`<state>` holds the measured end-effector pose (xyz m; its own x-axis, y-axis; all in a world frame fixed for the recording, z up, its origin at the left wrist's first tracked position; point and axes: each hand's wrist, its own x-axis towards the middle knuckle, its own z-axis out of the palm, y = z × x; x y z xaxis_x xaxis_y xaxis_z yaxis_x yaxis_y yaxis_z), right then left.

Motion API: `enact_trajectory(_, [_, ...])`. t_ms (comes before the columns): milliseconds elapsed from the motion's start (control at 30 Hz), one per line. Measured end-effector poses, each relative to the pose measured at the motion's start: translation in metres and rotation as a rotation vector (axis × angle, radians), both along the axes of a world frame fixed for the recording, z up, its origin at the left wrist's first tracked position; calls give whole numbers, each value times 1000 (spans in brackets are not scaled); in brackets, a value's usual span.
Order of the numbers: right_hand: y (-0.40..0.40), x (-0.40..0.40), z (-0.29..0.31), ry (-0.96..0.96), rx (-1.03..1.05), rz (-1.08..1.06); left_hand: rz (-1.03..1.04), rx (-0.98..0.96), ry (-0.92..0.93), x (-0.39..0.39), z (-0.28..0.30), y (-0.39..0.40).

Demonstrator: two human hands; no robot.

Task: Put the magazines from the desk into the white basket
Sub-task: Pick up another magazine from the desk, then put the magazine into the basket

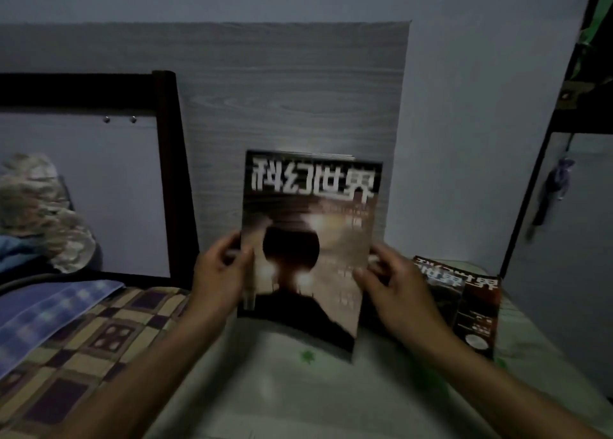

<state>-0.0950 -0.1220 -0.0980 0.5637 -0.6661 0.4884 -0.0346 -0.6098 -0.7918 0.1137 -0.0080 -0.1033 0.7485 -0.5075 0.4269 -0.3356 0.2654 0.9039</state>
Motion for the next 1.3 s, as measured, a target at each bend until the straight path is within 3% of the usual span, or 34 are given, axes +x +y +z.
enact_trajectory(167, [-55, 46, 65, -253, -39, -209, 87, -140, -161, 42, 77, -52])
enact_trajectory(300, [-101, 84, 83, -255, 7, -261, 137, -118, -201, 70, 98, -94])
enact_trajectory(600, [-149, 118, 5, -108, -92, -302, 177, 41, -22, 113, -3, -148])
enact_trajectory(700, [-150, 121, -13, -51, -200, -324, 226, 107, -58, 121, -25, -151])
enact_trajectory(833, [-148, 120, -31, 16, -190, -440, 237, 203, -159, 127, -36, -151])
enact_trajectory(1000, [-135, 114, -27, 27, -25, -412, 354, 335, -324, 106, -41, -152])
enact_trajectory(1133, [-115, 78, -27, -71, 364, -96, 296, 371, -190, 93, -48, -137])
enact_trajectory(1200, [-110, 38, -35, 106, 283, -35, 185, 389, -178, 73, -68, -117])
enact_trajectory(1300, [-105, -21, -59, 786, -113, -107, 125, 502, -398, 29, -105, -86])
